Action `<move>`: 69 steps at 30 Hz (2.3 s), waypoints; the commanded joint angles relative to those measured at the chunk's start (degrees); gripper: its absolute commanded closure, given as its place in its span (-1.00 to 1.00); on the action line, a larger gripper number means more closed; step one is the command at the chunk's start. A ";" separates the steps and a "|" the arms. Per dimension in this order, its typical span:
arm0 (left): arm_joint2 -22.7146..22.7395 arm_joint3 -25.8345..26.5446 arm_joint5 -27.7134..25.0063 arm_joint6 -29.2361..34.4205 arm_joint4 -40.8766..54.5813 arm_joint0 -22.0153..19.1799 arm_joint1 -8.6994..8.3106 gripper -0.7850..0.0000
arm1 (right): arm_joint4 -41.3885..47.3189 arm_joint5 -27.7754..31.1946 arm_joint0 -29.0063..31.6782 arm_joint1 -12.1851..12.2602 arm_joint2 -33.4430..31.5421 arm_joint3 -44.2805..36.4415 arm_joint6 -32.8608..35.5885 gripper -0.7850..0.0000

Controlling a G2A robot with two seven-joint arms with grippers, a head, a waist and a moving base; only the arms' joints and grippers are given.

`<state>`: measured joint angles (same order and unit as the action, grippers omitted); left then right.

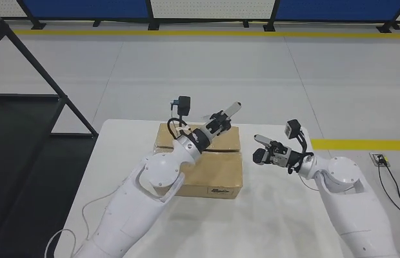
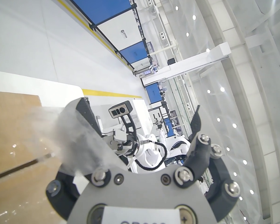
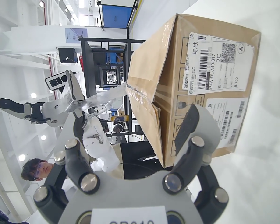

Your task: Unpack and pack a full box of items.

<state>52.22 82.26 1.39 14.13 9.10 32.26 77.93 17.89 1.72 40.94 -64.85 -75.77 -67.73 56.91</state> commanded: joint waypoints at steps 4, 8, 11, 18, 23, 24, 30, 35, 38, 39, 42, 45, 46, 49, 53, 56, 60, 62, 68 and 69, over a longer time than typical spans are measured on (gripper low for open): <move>-1.94 -2.35 0.26 -0.36 -0.55 -1.57 1.11 -1.00 | 0.73 0.54 1.11 0.42 -1.35 -0.20 -0.21 -1.00; -3.36 -4.38 0.25 -0.77 -0.67 -3.01 2.12 -1.00 | 1.48 1.02 2.34 0.83 -2.81 -0.46 -0.46 -1.00; -4.43 -5.84 0.02 -1.02 -0.91 -3.95 2.88 -1.00 | 2.19 1.49 3.36 1.15 -4.09 -0.50 -0.76 -1.00; -6.87 -9.99 -0.50 -1.46 -1.08 -6.12 4.82 -1.00 | 3.37 2.19 5.27 1.79 -6.23 -0.65 -0.96 -1.00; -8.24 -12.64 -1.30 -1.75 -1.01 -7.43 6.21 -1.00 | 3.74 2.32 5.94 2.10 -6.91 -0.89 -1.00 -1.00; -8.44 -13.15 -1.42 -1.73 -1.00 -7.73 6.48 -1.00 | 3.81 2.35 6.04 2.15 -7.00 -0.92 -1.00 -1.00; -9.24 -15.60 -2.33 -1.86 -1.10 -8.80 7.90 -1.00 | 4.34 2.57 6.35 2.39 -7.32 -0.91 -1.25 -1.00; -9.10 -17.26 -3.13 -1.78 -1.08 -9.32 8.79 -1.00 | 4.71 2.79 6.41 2.57 -7.42 -0.72 -1.22 -1.00; -8.77 -17.23 -4.28 -1.51 -1.12 -9.17 9.16 -1.00 | 4.90 2.87 6.37 2.66 -7.40 -0.55 -1.27 -1.00; -8.49 -16.89 -4.69 -1.43 -1.21 -8.97 9.20 -1.00 | 4.97 2.88 6.36 2.68 -7.39 -0.52 -1.30 -1.00; -7.14 -14.85 -5.72 -0.92 -1.91 -8.03 9.01 -1.00 | 5.14 2.96 6.24 2.73 -7.28 -0.53 -1.54 -1.00; -3.92 -9.89 -6.88 0.20 -3.22 -6.29 8.10 -1.00 | 5.54 3.29 5.90 2.75 -7.20 -0.72 -2.03 -1.00; -2.26 -7.57 -7.13 0.96 -3.81 -5.33 7.59 -1.00 | 5.86 3.51 5.79 2.76 -7.28 -0.89 -2.07 -1.00; 4.95 1.25 -6.97 3.98 -5.86 -0.77 5.47 -1.00 | 7.10 4.08 5.40 2.78 -7.46 -1.66 -1.82 -1.00; 19.28 15.07 -5.42 10.40 -2.95 9.15 2.45 -1.00 | 10.47 3.43 4.18 2.53 -6.78 -2.45 -0.98 -1.00; 30.45 22.33 -4.03 15.37 0.86 16.92 0.73 -1.00 | 10.83 2.47 2.74 2.40 -6.00 -2.86 -1.14 -1.00; 43.38 26.24 -1.97 22.92 4.04 24.96 -1.06 -1.00 | 10.83 2.47 2.74 2.40 -6.00 -2.86 -1.14 -1.00; 48.99 26.08 -2.44 25.83 6.02 28.47 -1.71 -1.00 | 10.83 2.47 2.74 2.40 -6.00 -2.86 -1.14 -1.00; 59.26 19.48 -8.00 37.58 9.70 37.17 -3.30 -1.00 | 6.82 -1.92 2.78 2.53 -3.50 -4.27 -0.73 -1.00; 59.60 18.20 -9.20 38.93 9.06 38.04 -3.49 -1.00 | 5.88 -2.92 2.37 2.59 -3.00 -3.87 -0.13 -1.00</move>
<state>111.51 101.89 -6.62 51.58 18.65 69.38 74.61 24.45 -0.32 43.66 -62.30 -79.15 -71.95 56.22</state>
